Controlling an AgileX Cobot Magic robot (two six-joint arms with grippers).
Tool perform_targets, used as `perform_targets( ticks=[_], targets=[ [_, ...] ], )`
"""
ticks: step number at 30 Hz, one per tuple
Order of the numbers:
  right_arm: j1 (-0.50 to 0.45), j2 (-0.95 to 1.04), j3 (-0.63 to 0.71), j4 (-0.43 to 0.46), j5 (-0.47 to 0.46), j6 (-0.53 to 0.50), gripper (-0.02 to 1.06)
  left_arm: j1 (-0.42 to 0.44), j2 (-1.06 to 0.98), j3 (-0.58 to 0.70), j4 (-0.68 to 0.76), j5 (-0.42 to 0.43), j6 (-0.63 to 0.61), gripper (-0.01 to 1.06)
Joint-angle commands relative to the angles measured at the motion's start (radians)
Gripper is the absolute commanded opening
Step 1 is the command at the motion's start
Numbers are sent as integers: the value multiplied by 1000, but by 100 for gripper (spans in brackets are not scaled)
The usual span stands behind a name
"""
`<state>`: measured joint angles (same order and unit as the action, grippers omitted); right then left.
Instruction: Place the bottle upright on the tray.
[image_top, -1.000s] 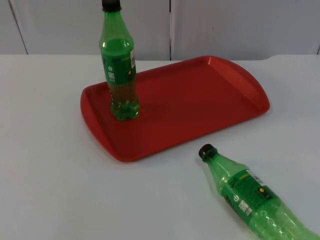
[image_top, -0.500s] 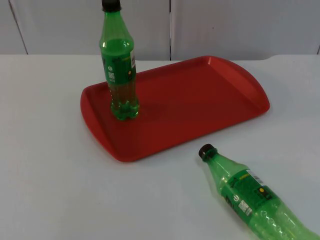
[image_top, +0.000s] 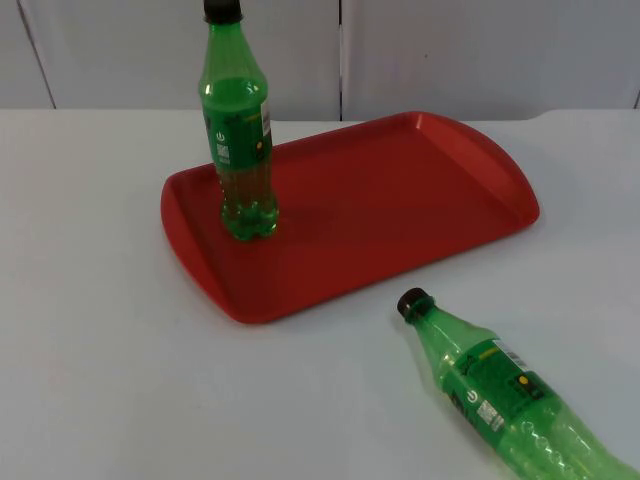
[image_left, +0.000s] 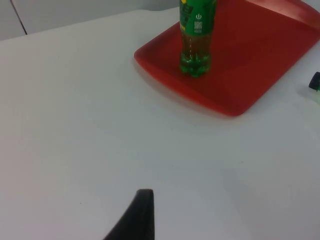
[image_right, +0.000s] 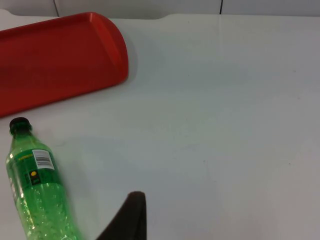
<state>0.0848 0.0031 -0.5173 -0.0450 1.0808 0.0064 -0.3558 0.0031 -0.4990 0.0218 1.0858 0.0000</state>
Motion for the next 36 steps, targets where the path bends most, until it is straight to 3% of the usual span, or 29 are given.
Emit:
perform_targets(
  ticks=[1,36],
  targets=[
    [-6,-3,1,4,-4,3,101,-6,-3,4,-5,-9,0,105],
    [-6,-3,1,4,-4,3,101,-6,-3,4,-5,-9,0,105]
  ],
)
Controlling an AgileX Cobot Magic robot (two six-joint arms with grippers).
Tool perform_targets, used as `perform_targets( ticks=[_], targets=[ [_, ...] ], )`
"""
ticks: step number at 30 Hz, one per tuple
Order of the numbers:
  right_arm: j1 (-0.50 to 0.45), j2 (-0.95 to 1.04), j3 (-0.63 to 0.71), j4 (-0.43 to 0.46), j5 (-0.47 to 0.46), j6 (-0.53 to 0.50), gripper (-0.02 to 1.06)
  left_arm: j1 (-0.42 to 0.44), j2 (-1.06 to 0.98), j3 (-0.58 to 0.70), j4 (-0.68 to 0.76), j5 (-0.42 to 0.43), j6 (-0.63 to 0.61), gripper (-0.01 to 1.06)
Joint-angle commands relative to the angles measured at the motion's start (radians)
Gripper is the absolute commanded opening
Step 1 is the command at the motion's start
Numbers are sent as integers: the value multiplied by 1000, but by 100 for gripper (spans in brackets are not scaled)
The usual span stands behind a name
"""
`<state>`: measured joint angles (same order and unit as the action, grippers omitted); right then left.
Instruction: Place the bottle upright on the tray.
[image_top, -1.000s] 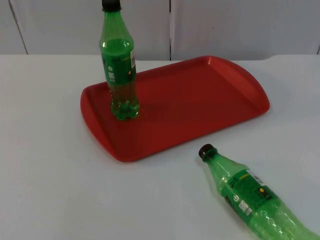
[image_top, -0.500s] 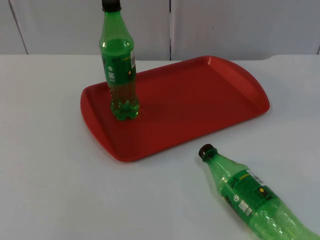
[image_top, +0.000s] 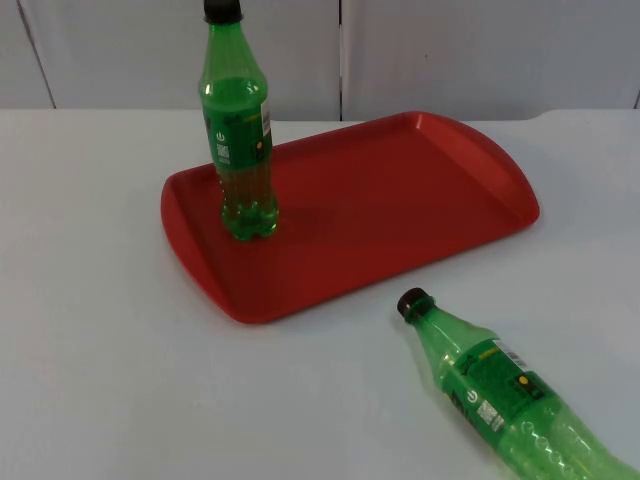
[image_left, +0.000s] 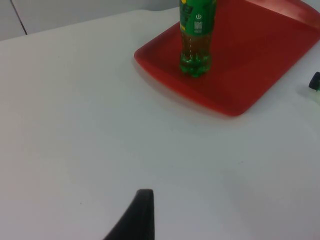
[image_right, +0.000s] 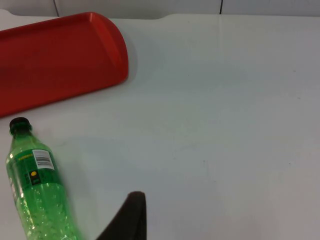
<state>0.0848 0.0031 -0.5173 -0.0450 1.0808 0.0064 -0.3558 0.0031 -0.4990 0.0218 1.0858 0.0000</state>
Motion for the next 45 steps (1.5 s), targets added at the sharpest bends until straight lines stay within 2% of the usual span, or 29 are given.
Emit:
perform_targets(
  ticks=[1,16,23,28,38,45],
  targets=[
    [-6,-3,1,4,-4,3,101,-6,-3,4,-5,-9,0,105],
    [-6,-3,-11,14,-7,1,101,-6,-3,4,-5,-9,0,105],
    [-6,108,-66,25,-23,1,101,-6,-3,4,-5,-9,0,105],
    [-6,272,-143,29,-62,1,101,-6,-3,4,-5,-9,0,105],
    [-6,618,-286,36,-76,1,101,-6,-3,4,-5,-9,0,105],
    [-6,860,-369,106,-82,-75,101,-6,-3,4,-5,-9,0,105]
  ],
)
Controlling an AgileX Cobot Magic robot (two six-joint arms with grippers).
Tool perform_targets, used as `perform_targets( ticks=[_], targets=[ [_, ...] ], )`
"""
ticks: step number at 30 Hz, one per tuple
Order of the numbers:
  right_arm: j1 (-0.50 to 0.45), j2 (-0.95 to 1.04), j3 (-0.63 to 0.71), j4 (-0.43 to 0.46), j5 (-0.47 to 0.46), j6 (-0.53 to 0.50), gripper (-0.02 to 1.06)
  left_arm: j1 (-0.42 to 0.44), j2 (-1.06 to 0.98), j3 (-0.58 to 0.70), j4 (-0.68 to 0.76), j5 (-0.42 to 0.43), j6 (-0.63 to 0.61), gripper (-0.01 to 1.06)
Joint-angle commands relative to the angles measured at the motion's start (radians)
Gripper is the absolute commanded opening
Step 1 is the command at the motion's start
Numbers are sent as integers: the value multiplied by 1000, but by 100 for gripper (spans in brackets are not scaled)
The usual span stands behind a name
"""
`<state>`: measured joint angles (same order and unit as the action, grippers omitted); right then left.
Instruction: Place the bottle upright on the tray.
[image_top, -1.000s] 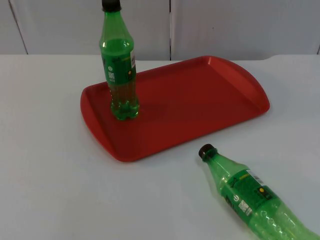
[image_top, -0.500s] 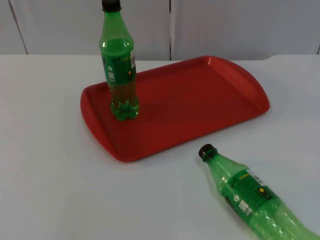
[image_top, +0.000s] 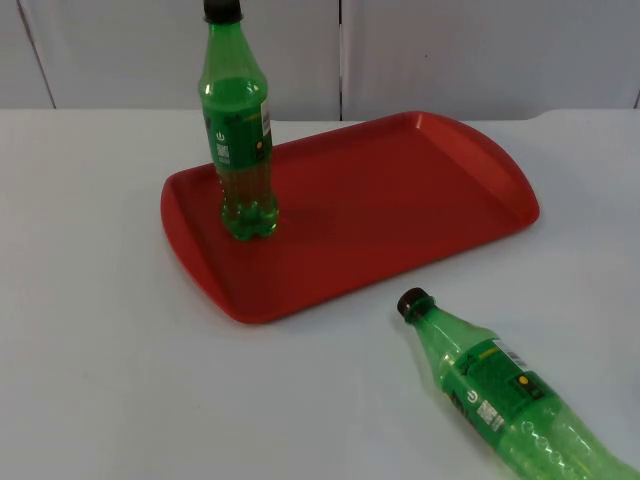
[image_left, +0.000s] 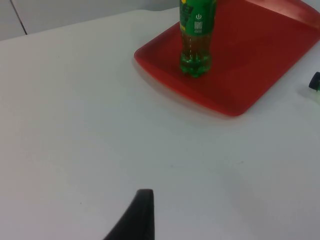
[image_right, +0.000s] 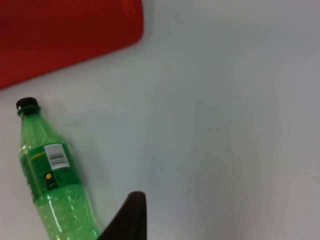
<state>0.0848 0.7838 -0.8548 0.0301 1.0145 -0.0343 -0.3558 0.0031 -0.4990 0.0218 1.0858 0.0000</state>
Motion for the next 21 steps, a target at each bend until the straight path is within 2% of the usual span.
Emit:
perform_targets(
  ticks=[1,5,12,16,20,21],
  targets=[
    [-6,79,-32,31,-15,-34,101,-6,-3,4,-5,-9,0,105],
    [-6,232,-85,56,-14,-45,101,-6,-3,4,-5,-9,0,105],
    [-5,386,-130,62,-26,-65,101,-6,-3,4,-5,-9,0,105],
    [36,470,-142,72,-38,-65,101,-6,-3,4,-5,-9,0,105],
    [149,556,-142,74,-83,-67,101,-6,-3,4,-5,-9,0,105],
    [149,556,-142,74,-83,-67,101,-6,-3,4,-5,-9,0,105]
  ],
)
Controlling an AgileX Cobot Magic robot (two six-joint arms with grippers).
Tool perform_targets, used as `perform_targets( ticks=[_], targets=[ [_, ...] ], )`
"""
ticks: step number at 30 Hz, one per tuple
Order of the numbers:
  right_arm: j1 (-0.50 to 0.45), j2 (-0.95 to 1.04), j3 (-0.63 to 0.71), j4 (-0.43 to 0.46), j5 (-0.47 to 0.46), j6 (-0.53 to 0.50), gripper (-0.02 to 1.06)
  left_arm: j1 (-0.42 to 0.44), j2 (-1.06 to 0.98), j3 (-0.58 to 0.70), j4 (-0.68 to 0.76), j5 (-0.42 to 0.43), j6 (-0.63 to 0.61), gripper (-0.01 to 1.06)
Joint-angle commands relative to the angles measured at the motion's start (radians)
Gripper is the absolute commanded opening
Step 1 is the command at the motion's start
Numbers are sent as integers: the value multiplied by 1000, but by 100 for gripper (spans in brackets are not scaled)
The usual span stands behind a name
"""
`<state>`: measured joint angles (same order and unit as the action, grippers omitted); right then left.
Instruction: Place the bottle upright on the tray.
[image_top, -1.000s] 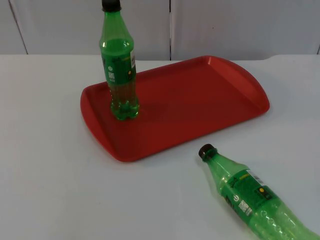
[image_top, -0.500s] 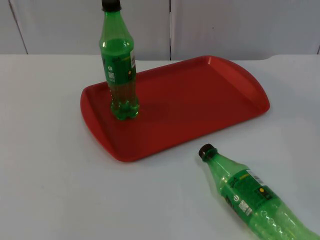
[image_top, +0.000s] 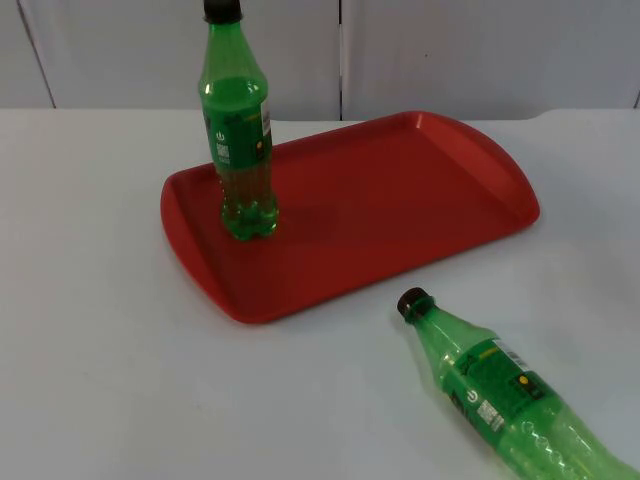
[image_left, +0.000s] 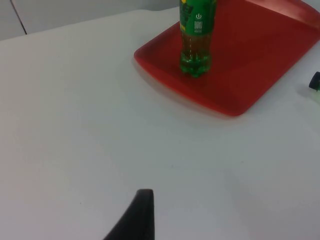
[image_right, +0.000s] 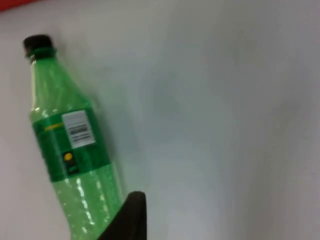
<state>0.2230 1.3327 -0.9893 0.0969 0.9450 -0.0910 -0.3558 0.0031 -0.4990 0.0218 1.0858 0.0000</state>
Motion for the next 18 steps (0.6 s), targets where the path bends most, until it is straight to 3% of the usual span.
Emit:
perform_targets(
  ticks=[1,9,18],
  targets=[
    [43,30,-8,7,-22,-10,101,-6,-3,4,-5,-9,0,105],
    [223,191,-8,7,-57,-10,101,-6,-3,4,-5,-9,0,105],
    [334,302,-10,0,-160,26,101,-6,-3,4,-5,-9,0,105]
  ],
)
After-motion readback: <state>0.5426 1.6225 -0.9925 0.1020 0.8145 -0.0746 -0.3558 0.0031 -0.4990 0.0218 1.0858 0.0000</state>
